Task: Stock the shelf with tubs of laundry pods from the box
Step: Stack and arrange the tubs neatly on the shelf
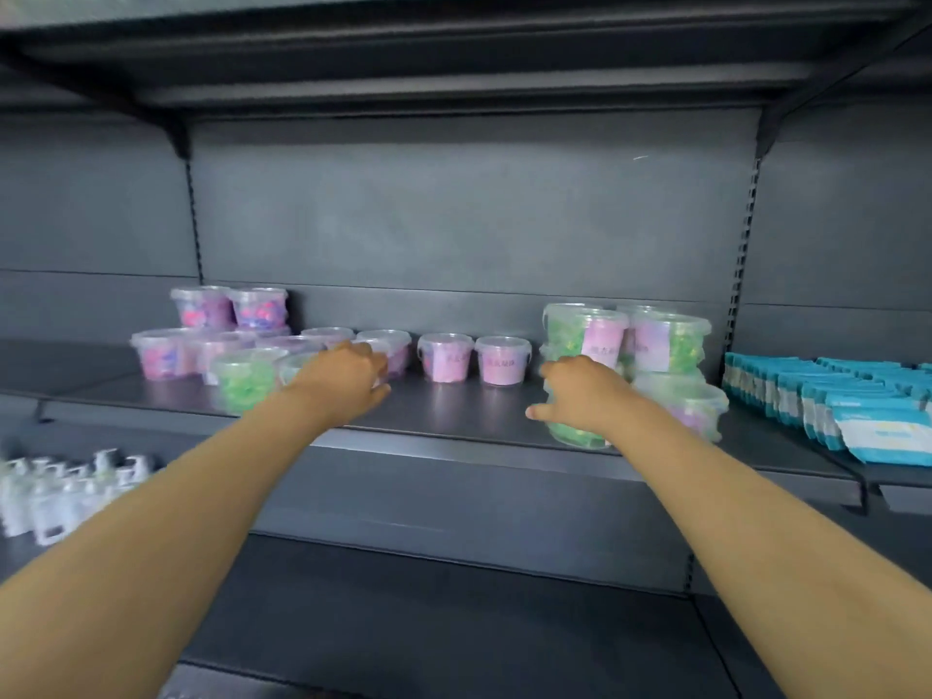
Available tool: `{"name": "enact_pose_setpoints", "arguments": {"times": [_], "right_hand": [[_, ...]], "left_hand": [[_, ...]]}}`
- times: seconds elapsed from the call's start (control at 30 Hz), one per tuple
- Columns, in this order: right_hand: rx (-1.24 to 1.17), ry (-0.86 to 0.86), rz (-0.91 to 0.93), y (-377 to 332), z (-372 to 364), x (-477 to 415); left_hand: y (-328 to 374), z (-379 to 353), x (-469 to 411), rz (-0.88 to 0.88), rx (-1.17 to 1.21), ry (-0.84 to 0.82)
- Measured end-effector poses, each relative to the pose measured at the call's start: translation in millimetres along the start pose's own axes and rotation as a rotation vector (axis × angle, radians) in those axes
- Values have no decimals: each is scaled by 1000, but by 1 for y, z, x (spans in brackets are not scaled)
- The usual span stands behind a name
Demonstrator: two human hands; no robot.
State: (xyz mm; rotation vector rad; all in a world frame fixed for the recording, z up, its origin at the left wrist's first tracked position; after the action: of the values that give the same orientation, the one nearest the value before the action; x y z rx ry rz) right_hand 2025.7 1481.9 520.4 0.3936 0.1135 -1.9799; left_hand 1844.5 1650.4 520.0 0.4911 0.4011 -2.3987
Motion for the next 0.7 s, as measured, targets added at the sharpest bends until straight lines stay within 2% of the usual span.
{"name": "enact_pose_setpoints", "arguments": {"times": [0.13,0.33,0.53,0.7], "right_hand": [[-49,-8,80,-65,-5,-33],[-167,33,92,-152,-15,-81],[-225,47,30,-212,-36,-130],[-272,73,-47,-242,-52,-161]], "left_hand": [[-70,2,23,117,21,-45],[-171,-10,36,209,22,-81],[-249,-46,18,177,85,-105],[-281,-74,-13,99,219,-60]]}}
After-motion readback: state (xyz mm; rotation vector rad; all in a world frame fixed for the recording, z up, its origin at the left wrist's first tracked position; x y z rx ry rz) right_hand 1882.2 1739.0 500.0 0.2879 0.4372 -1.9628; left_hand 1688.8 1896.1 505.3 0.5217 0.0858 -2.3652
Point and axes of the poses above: each hand's wrist, its own x-axis away from the middle knuckle, its own z-axis out of the back of the hand, y = z × x, the point moved 5 cm from there along -x, towards the middle knuckle, and after that the axes turned 3 degrees about z, right-handed, at the moved point
